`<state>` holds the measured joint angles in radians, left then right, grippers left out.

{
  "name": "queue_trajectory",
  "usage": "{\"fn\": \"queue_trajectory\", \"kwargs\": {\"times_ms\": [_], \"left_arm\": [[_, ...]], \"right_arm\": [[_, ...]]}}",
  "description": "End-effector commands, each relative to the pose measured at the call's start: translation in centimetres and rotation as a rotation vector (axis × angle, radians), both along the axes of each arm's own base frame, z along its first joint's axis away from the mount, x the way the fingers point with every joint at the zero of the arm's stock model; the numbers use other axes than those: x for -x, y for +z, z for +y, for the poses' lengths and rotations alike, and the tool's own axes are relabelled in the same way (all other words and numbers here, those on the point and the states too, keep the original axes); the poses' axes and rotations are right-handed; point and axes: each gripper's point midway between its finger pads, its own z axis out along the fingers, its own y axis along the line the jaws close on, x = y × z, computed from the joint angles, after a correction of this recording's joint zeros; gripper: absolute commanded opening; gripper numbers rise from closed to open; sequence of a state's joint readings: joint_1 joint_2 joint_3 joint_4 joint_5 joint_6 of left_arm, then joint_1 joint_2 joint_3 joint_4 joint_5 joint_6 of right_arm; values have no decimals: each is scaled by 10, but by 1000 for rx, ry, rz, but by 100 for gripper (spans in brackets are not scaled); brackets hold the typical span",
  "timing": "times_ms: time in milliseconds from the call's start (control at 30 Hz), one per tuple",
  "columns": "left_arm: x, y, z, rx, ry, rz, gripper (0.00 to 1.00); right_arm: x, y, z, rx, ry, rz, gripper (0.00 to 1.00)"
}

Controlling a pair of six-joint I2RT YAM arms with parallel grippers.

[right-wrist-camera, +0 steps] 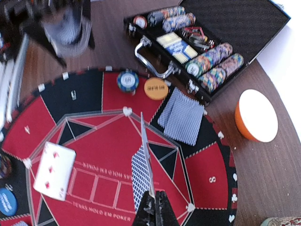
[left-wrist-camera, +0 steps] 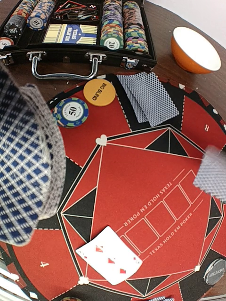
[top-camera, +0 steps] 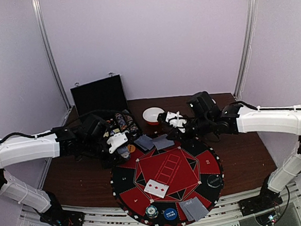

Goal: Distribute texas hold em gaming equipment
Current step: Flop the poker card in the community card area.

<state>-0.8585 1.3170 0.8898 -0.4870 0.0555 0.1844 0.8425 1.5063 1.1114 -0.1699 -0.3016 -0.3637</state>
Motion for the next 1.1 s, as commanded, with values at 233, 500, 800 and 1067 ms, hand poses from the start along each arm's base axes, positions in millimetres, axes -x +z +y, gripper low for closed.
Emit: {"fn": "queue_trajectory", "kwargs": {"times_ms": [233,500,800,1067], "left_arm": [[-5,12,-6,37,2,-37,42],[-5,14,-5,40,-1,-45,42],[-4,13,-6,37,-3,-42,42],[-4,12,-6,37,-3,-40,42]], "right_arm": [[4,-40,37,257,223,-687,0],[44,-122,22,496,539,-773,0],[80,-167,-6,590,758,-665,0],[88,-172,-3,606,806,-664,0]]}}
